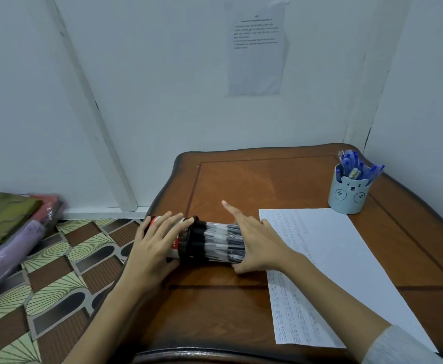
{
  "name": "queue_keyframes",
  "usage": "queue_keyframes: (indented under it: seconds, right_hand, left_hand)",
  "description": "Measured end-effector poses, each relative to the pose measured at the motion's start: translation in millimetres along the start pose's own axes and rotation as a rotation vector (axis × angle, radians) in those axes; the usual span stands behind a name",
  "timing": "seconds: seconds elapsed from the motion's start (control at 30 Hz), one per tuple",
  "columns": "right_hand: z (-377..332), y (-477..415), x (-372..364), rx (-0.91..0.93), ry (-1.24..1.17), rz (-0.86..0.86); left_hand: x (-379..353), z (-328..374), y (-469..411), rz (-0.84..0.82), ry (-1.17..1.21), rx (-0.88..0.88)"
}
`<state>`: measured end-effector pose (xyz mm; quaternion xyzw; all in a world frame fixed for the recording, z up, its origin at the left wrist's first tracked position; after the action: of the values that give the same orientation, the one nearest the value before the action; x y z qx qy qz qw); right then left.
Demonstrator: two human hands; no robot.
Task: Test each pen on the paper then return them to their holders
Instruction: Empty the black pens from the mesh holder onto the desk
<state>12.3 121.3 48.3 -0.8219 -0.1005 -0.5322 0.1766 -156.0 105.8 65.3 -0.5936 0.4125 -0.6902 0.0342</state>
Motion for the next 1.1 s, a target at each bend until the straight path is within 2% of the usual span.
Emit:
queue_keyframes:
  seconds: [0.13,0.37,0.67,0.93,1.1]
  right_hand:
    - [13,-3,-8,0.001,-0.073,-0.047]
    - [17,-12,-17,0.047,0.010,-0.102]
    - [12,-14,-18,0.073,0.125,-0.048]
    - [9,-21,-24,0.101,0.116,-0.144]
    - [23,-20,-24,0.056,0.040,-0.152]
  left_hand:
    - [10,-30,4,0.037,0.032,0.114]
    - [21,-52,10,0.111,0.049,0.234]
    - [31,-59,13,0.210,0.094,0.303]
    - [20,-64,18,0.106,0.145,0.309]
    - [28,-90,28,0.121,0.114,0.407]
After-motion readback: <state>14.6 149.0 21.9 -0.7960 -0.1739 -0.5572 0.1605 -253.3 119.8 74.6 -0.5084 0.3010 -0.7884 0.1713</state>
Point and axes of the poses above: each hand's wrist, its own y-axis away from the middle knuckle, its own x-axis out of the back of the hand, z = x × y, the point moved 10 cm from there along -y, towards the middle knuckle, and after that the axes turned 7 degrees about z, right-handed, at the moved point
